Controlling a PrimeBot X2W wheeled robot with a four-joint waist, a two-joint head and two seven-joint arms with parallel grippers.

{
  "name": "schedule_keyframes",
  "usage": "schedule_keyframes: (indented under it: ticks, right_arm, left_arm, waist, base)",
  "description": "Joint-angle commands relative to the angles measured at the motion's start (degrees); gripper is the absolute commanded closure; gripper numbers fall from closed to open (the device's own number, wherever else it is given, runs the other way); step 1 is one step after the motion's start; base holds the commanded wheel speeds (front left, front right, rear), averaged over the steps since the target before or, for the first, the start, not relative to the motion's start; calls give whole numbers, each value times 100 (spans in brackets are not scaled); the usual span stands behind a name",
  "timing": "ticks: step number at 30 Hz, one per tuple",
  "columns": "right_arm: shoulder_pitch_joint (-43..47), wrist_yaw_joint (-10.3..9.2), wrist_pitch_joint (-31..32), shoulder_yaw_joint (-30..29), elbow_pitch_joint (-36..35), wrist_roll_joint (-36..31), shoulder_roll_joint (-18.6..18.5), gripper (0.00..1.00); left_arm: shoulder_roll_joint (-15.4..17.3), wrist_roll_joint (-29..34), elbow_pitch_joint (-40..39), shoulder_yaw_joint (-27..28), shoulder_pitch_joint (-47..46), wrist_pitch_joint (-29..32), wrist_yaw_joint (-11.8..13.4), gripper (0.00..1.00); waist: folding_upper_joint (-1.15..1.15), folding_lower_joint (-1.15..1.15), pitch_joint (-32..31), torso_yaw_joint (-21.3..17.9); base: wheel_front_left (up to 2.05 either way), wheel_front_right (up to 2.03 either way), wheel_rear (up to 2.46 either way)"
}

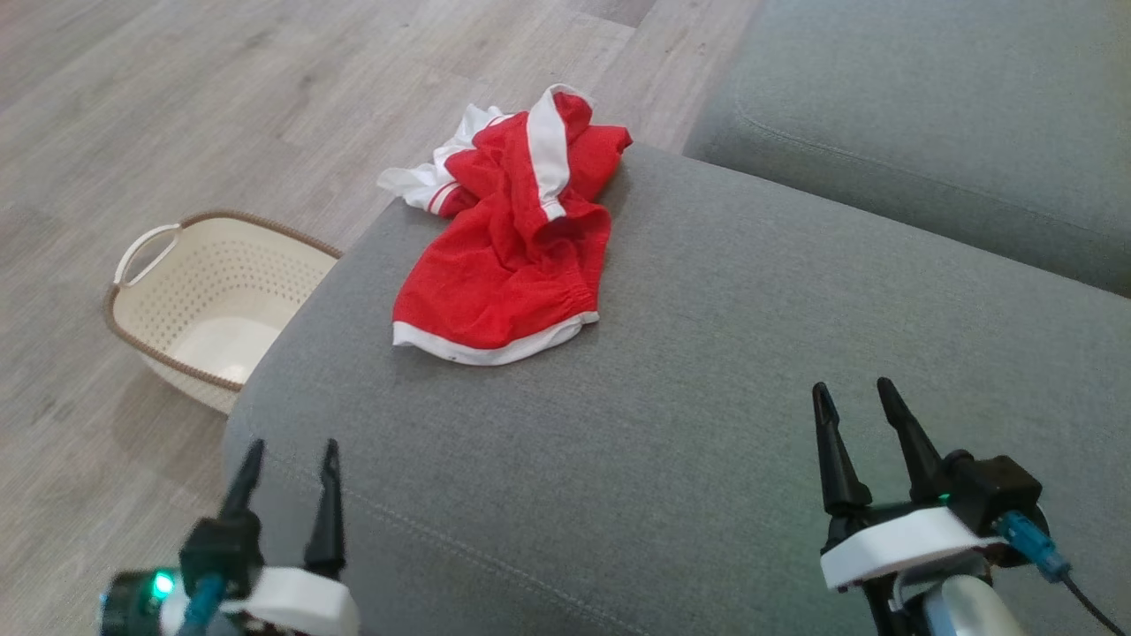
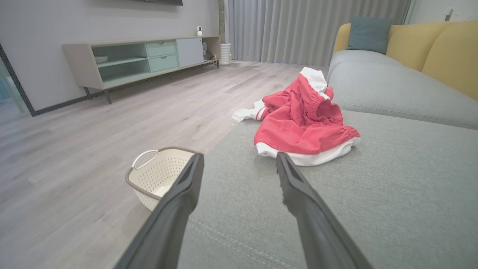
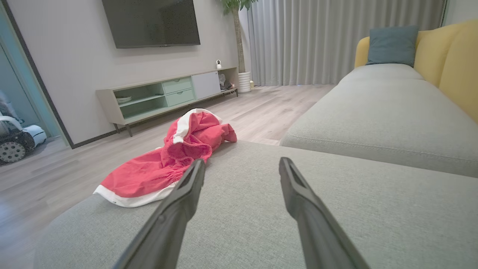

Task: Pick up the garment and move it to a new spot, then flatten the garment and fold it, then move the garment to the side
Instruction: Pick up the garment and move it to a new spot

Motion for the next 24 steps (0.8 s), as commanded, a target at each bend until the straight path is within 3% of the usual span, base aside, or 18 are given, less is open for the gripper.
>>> schedule_keyframes:
  ticks: [1, 12, 18, 24]
  right_arm:
    - [-181, 44, -63, 54, -199, -71, -50, 0]
    - [-436, 44, -63, -161, -434, -478, -50, 0]
    - [-762, 44, -63, -171, -570, -689, -50, 0]
    - [-952, 44, -63, -291, -660, -857, -50, 0]
  left_arm:
    - [174, 65, -179, 237, -517, -31, -53, 0]
    - [958, 94, 102, 446, -2482, 326, -521, 0]
    - [1174, 55, 1023, 421, -3572, 616, -777, 0]
    - [1241, -108, 2127, 136, -4314, 825, -1212, 0]
  waist:
    - [0, 0, 44, -98]
    - [0, 0, 919, -924]
    - [0, 0, 1581, -1429]
    - [0, 0, 2041, -1757]
  base:
    - [0, 0, 0]
    - [0, 0, 0]
    - [0, 0, 0]
    - [0, 0, 0]
